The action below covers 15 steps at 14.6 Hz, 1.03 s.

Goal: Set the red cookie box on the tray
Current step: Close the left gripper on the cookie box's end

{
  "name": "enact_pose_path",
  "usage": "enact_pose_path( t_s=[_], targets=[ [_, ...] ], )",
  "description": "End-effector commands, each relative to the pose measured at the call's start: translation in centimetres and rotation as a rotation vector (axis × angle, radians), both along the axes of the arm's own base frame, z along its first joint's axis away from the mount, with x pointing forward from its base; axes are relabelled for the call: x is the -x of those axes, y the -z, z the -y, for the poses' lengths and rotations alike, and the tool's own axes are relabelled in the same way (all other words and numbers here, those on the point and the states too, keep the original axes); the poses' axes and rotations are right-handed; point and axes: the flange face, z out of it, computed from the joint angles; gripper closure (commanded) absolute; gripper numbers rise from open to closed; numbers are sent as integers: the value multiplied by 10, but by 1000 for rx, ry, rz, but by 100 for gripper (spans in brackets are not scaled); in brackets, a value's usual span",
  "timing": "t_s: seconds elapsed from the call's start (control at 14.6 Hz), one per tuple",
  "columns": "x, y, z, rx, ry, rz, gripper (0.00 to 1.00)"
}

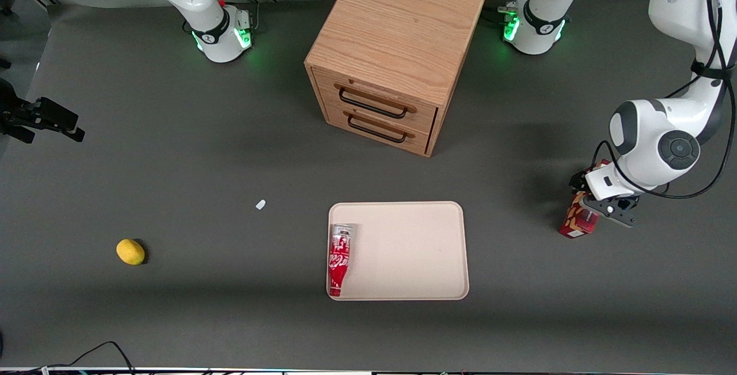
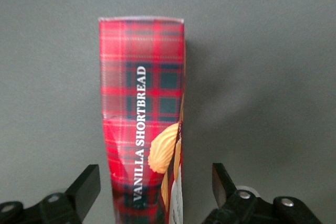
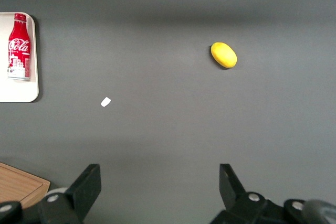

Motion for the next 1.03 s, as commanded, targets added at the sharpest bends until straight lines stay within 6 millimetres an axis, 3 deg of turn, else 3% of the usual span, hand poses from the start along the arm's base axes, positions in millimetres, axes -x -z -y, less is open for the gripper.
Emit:
enact_pose_path(
  t_s=[0.0,0.14,0.21,0.62,0.75,0.96],
  targets=[
    [0,2,1,-5,14,3,53],
    [-2,1,4,-6,20,1,93],
    [-1,1,4,-5,15,-5,100],
    [-7,-14,3,24,-32,5,100],
    [-16,-40,8,37,-45,-18,100],
    [-36,-105,11,50,-95,-69,100]
  ],
)
